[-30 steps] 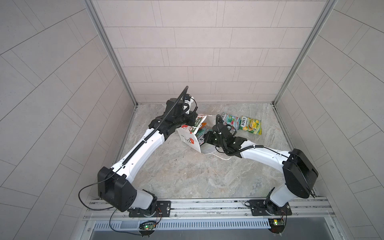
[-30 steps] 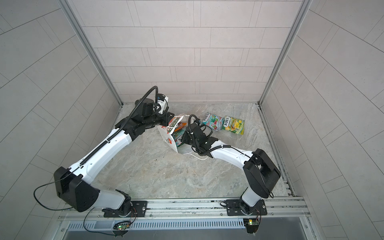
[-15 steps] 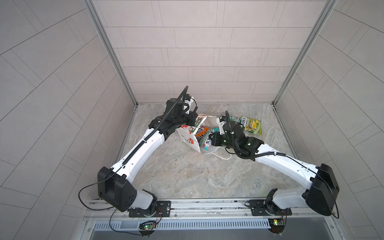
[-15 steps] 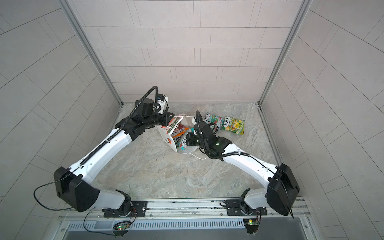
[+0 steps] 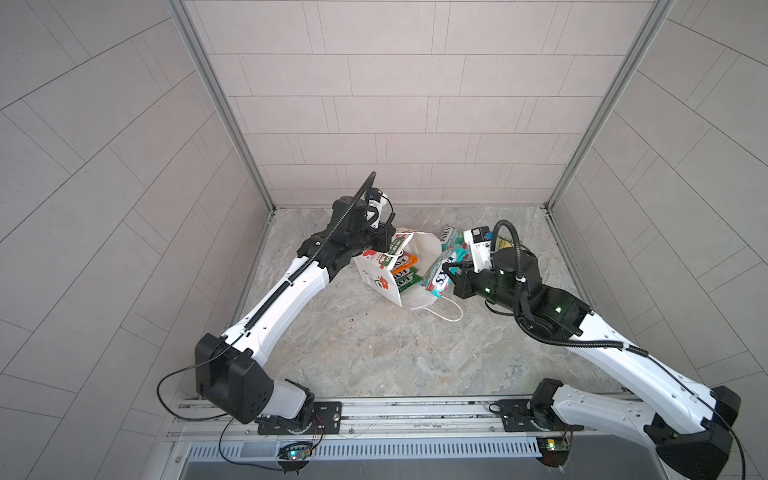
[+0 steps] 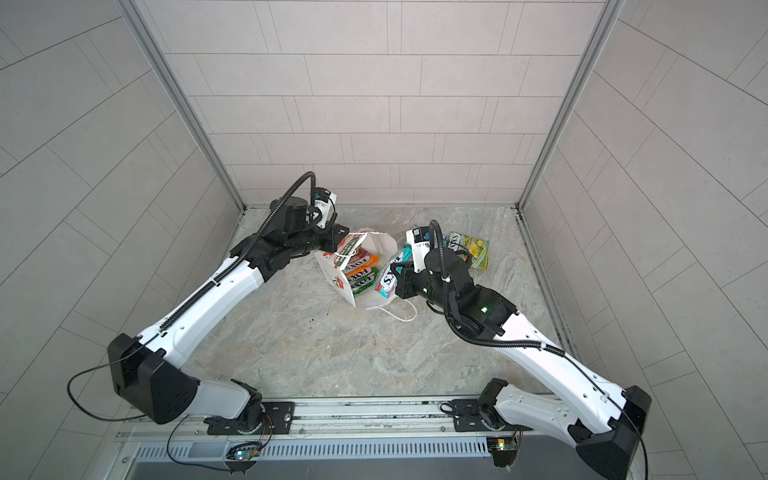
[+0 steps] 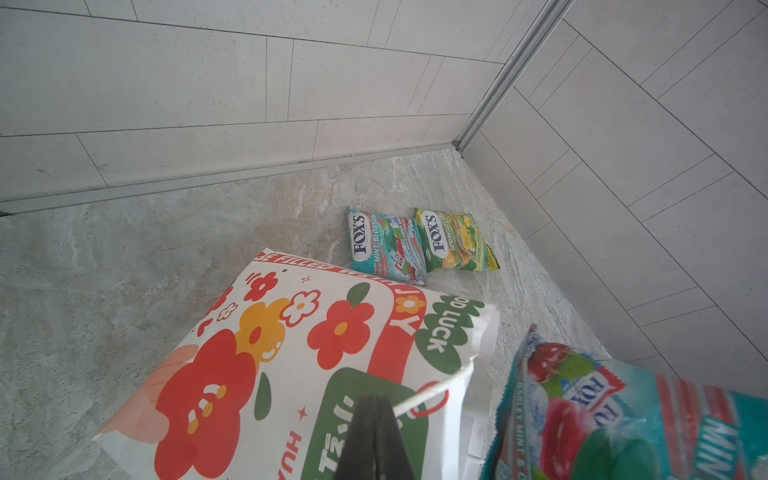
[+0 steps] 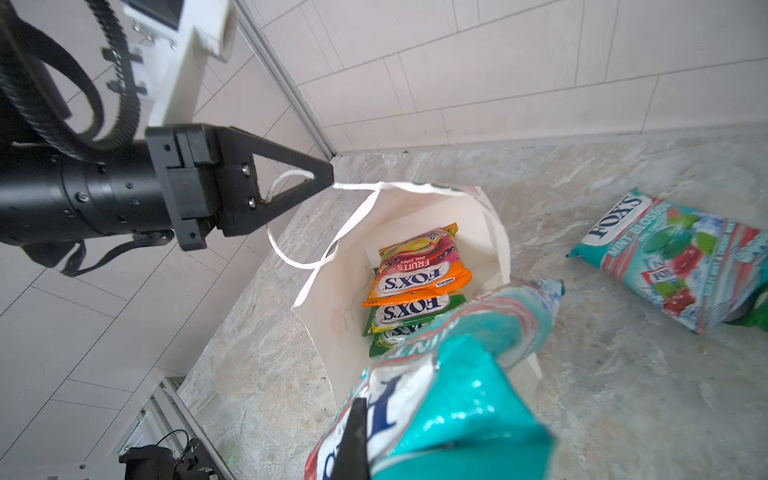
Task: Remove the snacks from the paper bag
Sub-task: 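Grasp a teal Mint Blossom packet with the right gripper and lift it upward, then lower the Mint Blossom packet beside the other packets and open the right gripper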
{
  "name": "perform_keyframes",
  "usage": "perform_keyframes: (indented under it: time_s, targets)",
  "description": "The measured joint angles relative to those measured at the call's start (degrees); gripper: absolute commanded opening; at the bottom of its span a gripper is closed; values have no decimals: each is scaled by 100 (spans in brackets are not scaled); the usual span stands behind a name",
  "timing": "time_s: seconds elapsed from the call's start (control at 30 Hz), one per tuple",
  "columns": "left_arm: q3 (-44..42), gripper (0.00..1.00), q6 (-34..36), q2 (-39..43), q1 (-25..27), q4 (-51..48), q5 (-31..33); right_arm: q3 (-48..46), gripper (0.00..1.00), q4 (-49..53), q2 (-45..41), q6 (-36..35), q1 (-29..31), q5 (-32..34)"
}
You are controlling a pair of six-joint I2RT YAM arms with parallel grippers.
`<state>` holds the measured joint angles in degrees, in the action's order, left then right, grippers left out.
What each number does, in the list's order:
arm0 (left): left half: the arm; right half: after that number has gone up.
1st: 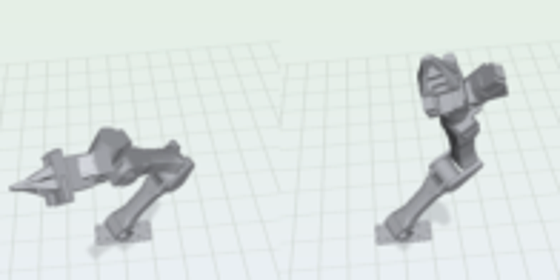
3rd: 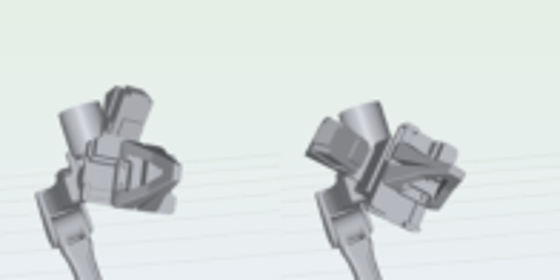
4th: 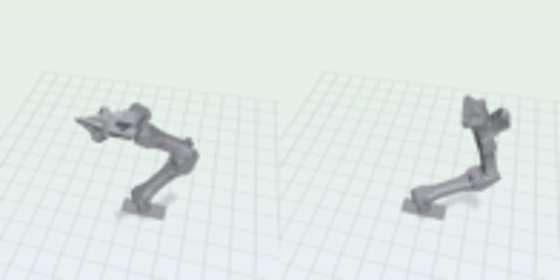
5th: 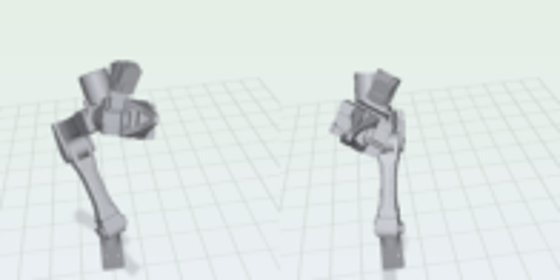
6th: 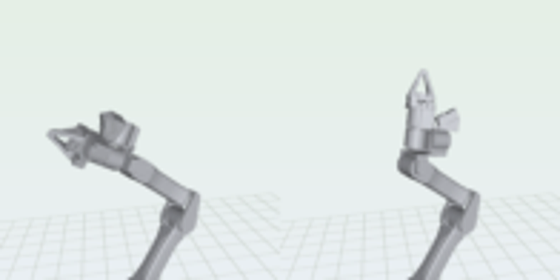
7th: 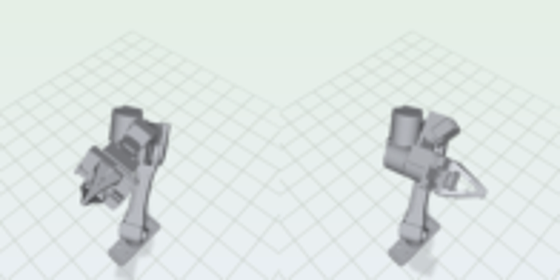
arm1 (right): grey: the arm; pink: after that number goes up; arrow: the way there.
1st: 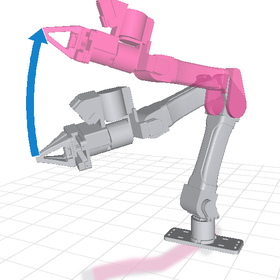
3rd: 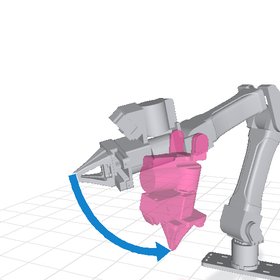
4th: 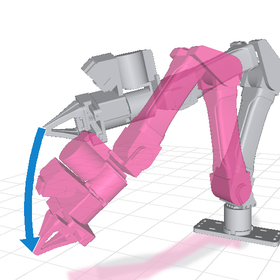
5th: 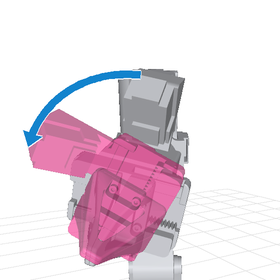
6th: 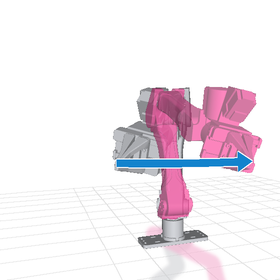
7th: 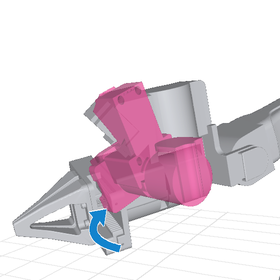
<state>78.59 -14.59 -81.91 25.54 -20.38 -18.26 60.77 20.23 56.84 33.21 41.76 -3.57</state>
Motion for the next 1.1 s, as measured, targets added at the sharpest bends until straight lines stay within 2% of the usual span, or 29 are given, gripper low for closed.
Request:
perform_keyframes:
  time_s: [0.23, 0.47, 0.7, 0.87, 1.1]
  targets:
    - [0, 0, 0, 2, 0, 0, -33, -7, 0, 420, -774, -251, -339, 654]
    - [0, 0, -44, 2, 0, 0, -85, -188, 0, 857, -1045, -374, -1266, 872]
    - [0, 0, -90, 2, 0, 0, -109, -861, 0, 1110, -817, -457, -2197, 549]
    - [0, 0, -107, 2, 0, 0, -153, -1244, 0, 1021, -522, -577, -2424, 216]
    - [0, 0, -109, 0, 0, 0, -186, -1351, 0, 417, 337, -660, -2581, -691]
